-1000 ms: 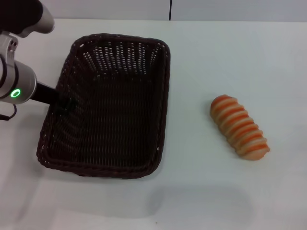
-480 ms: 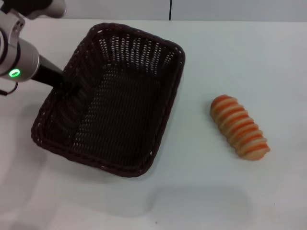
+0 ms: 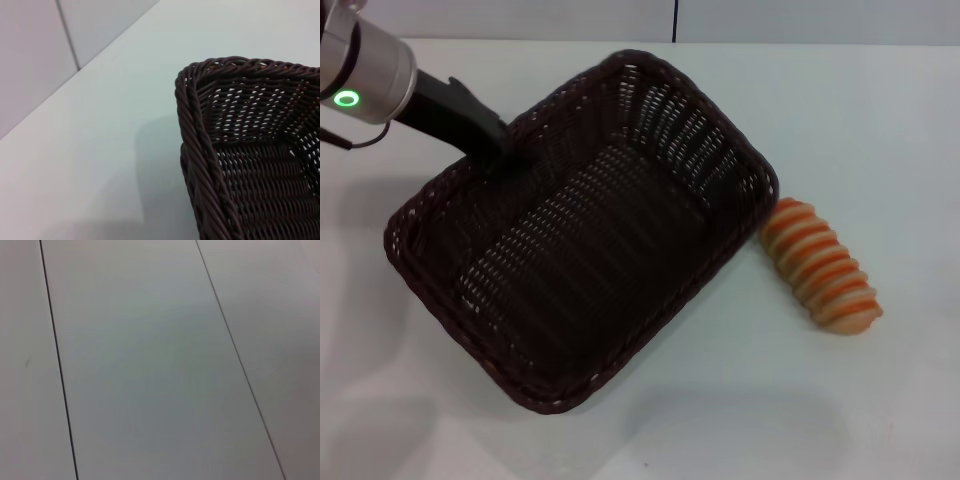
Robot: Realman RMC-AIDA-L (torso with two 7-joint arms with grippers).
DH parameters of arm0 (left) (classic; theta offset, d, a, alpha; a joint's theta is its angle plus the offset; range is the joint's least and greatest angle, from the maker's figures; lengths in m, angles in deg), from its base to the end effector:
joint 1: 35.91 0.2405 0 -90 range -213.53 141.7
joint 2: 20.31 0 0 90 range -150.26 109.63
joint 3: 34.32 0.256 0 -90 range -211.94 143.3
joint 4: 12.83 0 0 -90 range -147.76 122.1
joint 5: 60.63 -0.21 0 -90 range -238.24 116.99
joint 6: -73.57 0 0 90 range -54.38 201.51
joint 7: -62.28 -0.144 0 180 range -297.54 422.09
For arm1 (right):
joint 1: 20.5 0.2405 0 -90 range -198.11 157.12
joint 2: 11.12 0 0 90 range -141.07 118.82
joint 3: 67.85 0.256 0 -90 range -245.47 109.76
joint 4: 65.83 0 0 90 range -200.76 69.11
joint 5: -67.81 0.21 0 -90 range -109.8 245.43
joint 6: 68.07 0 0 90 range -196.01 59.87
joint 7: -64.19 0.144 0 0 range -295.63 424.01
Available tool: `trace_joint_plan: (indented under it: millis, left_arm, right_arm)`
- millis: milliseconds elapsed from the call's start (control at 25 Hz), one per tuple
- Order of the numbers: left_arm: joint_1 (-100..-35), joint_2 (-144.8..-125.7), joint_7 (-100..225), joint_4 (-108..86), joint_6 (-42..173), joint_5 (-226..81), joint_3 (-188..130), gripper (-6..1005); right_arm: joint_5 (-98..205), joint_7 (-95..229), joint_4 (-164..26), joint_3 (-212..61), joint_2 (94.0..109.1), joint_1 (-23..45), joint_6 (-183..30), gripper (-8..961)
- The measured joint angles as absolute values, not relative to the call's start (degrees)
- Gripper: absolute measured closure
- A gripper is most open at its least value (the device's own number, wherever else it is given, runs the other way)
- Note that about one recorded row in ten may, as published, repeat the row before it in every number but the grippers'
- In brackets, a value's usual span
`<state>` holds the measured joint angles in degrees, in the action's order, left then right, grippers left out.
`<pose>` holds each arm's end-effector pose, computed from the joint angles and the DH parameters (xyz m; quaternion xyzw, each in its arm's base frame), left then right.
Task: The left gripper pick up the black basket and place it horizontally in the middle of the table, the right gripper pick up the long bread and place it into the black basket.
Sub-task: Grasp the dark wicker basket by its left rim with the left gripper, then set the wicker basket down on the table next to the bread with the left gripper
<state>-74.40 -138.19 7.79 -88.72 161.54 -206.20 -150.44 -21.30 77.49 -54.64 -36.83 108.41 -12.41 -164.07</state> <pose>-0.1726 0.3891 0.0478 -0.9494 -0.2103 0.1037 0.2090 0.3869 0.1975 0.0575 -0.4237 0.2445 0.3802 0.7850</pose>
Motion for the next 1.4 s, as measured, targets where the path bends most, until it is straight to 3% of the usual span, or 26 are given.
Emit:
trace_joint_plan:
  millis: [440,1400]
  left_arm:
    - [-81.4,-137.78,-6.5,-83.7,168.7,-205.1,-154.0,791]
    - [-84.0,-138.76,-20.7,-78.5,169.8,-198.5,-147.9,811]
  right_arm:
    - [-21.4,77.8,-54.5,-36.8,108.47,-12.5,-165.6,126]
    - [-21.7,77.9,-53.8,-37.7,108.58,-13.5,-167.8,125]
